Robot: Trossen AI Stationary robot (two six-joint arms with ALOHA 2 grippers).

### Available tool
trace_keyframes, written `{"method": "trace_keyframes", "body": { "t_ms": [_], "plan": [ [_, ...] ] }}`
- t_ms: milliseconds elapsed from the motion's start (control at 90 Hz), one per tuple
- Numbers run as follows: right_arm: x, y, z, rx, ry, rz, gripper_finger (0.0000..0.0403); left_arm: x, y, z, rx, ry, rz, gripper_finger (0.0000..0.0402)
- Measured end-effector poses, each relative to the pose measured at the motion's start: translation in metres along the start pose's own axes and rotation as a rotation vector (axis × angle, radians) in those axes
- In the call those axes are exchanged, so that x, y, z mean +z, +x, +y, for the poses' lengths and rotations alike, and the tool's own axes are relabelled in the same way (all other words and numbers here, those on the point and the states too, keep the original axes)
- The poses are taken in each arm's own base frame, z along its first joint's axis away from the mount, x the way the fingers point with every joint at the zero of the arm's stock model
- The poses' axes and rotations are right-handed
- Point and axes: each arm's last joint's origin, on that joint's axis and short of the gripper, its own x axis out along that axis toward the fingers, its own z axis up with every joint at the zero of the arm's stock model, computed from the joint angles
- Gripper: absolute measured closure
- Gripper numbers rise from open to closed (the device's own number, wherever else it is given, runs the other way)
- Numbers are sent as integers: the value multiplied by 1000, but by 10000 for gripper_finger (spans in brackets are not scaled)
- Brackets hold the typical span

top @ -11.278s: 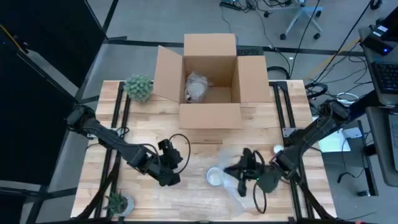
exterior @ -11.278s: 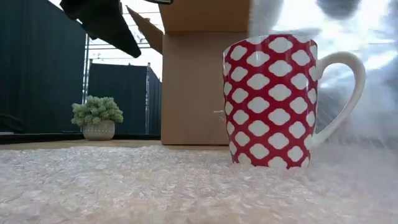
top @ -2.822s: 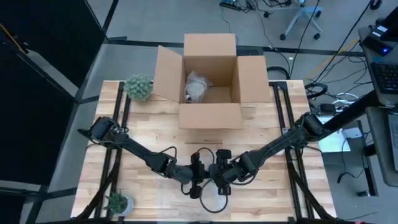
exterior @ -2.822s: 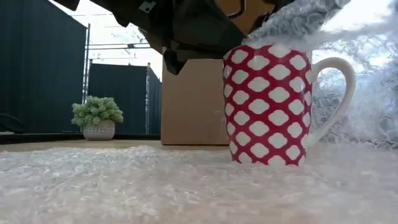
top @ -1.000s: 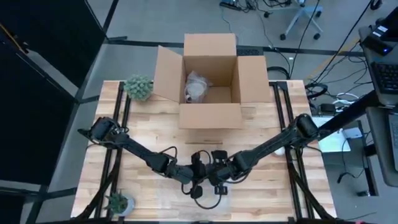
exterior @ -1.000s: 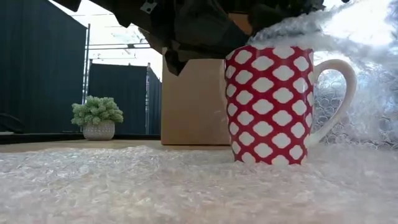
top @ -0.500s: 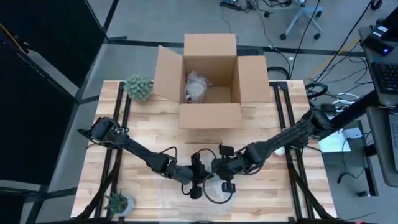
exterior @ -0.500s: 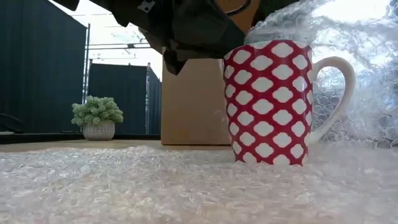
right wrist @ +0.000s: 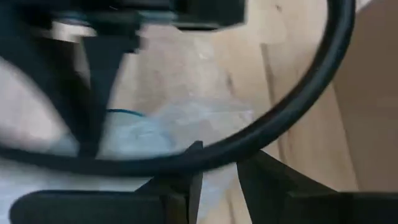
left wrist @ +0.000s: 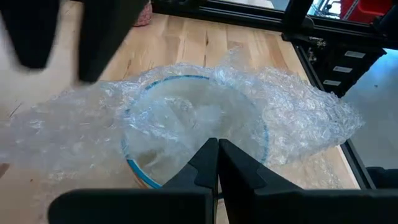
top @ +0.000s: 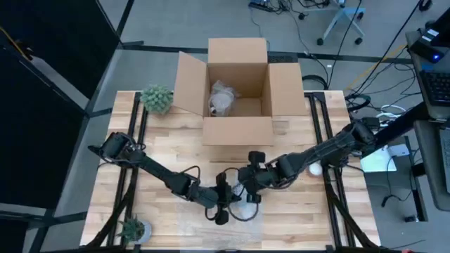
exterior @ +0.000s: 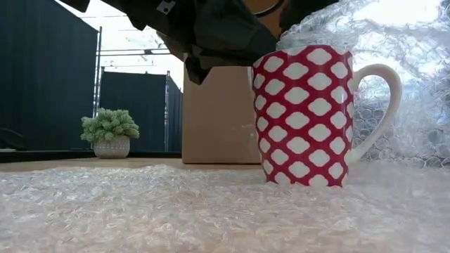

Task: Wrap mug
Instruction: Wrap the red mug with the bubble wrap

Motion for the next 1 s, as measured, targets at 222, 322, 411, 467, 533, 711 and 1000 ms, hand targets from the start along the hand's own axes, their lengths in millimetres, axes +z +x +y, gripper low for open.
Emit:
{"method": "trace_keyframes", "body": {
  "t_ms": [222,322,411,467,533,711,1000],
  "plan": [
    [5,17,-21,-1,32,60,296,0,0,0,0,0,0,402],
    [5,16,-14,118,17,67,296,0,0,0,0,0,0,402],
    [1,12,-1,194,-18,87,296,0,0,0,0,1,0,402],
    [-2,9,8,221,-51,90,296,0,0,0,0,1,0,402],
    [-6,5,19,238,-87,89,296,0,0,0,0,2,1,402],
    [-11,1,31,211,-102,72,295,0,0,0,2,3,4,402],
    [-17,38,35,154,-101,157,295,0,0,0,2,1,2,402]
  ]
}}
